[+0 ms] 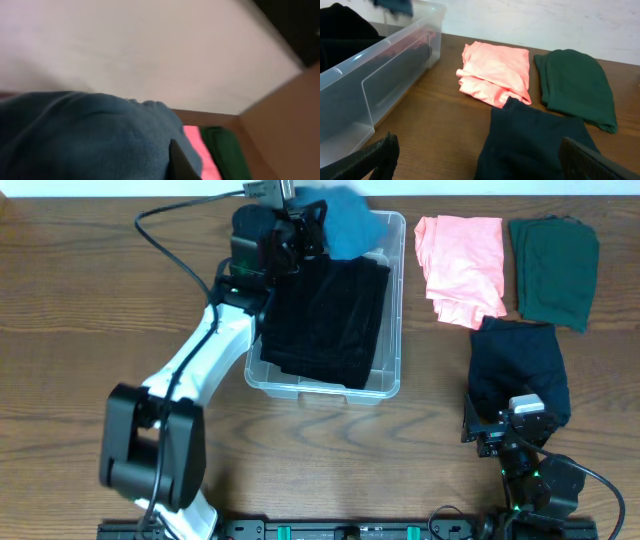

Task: Pack container
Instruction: 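Lift the denim garment and carry it over the bin's far end, then lower the denim garment onto the black garment and release it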

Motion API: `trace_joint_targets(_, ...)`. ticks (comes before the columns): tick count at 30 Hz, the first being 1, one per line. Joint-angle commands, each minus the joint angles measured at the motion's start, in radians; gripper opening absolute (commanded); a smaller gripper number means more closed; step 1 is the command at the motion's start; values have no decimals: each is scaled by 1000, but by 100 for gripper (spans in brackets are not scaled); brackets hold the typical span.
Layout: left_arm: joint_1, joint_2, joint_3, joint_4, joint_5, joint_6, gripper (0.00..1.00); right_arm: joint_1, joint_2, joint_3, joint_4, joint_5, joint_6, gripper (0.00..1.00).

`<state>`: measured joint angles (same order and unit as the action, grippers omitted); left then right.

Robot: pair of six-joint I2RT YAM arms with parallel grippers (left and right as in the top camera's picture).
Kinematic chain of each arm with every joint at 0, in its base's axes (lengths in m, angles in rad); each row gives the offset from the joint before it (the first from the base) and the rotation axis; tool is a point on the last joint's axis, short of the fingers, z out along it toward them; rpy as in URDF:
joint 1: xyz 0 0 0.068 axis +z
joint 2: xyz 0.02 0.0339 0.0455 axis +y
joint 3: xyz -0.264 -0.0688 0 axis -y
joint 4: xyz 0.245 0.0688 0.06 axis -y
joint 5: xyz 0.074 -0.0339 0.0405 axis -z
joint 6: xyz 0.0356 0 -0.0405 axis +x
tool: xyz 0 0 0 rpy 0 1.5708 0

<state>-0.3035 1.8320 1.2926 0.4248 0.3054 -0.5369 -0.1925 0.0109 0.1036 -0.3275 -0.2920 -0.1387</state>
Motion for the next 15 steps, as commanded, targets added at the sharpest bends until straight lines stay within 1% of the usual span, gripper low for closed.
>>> trace_joint_targets(1, 6, 63, 13, 11, -37, -22, 6, -3, -5, -2, -2, -3, 11, 99)
trace_joint_targets(5, 5, 122, 13, -19, 44, -46, 6, -3, -5, -2, -2, -3, 11, 99)
trace_joint_targets(7, 3, 134, 13, -48, 53, -71, 6, -3, -5, -2, -2, -3, 11, 99)
trace_joint_targets(9, -2, 136, 12, -58, 52, -71, 6, -3, -5, -2, -2, -3, 11, 99)
trace_joint_targets(10, -6, 135, 12, -46, 53, -78, 6, -3, -5, -2, -2, -3, 11, 99)
trace_joint_targets(12, -10, 135, 12, 6, 55, -129, 6, -3, -5, -2, -2, -3, 11, 99)
trace_joint_targets(15, -13, 135, 12, 161, 103, -224, 7, -3, -5, -2, -2, -3, 11, 99)
